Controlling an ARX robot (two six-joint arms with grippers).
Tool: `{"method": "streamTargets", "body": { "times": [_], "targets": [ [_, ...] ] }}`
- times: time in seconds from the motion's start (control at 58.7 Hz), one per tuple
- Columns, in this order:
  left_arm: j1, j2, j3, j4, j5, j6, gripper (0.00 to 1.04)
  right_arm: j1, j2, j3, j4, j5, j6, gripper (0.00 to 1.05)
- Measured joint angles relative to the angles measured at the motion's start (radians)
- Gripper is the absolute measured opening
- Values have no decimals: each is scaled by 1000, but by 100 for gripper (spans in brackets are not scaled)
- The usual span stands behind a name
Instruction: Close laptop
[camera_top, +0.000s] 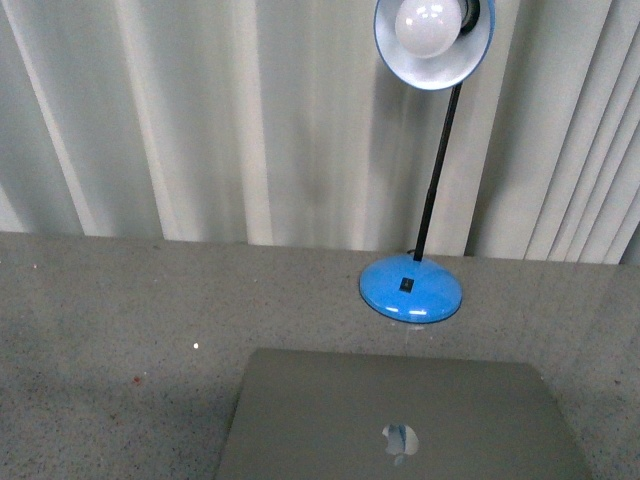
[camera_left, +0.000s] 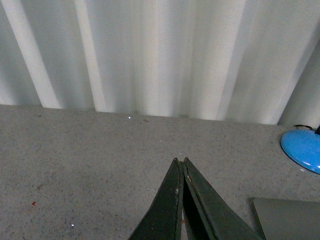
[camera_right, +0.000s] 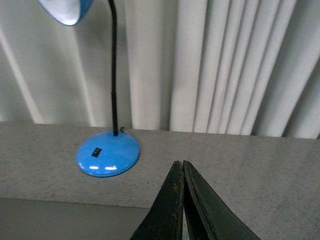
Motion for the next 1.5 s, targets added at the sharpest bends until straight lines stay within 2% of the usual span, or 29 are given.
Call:
{"method": "streamTargets", "body": {
  "times": [0.136,0.221,0.341,0.835,1.499],
  "targets": [
    [21,-111,-50,-62,16,0,4,-40,-114,-47,-67,-14,2,3],
    [72,-187,-78,-112,85,1,4,-40,-187,-71,-117,-18,2,3],
    [97,-286,-105,-182,85,1,4,-40,-286,-95,-190,-19,2,3],
    [96,-663,-137,-497,92,1,4,-41,-661,-137,-511,-19,3,3],
    [97,-1003,-138,-821,91,1,4,-41,-984,-137,-818,-20,3,3]
  ]
}}
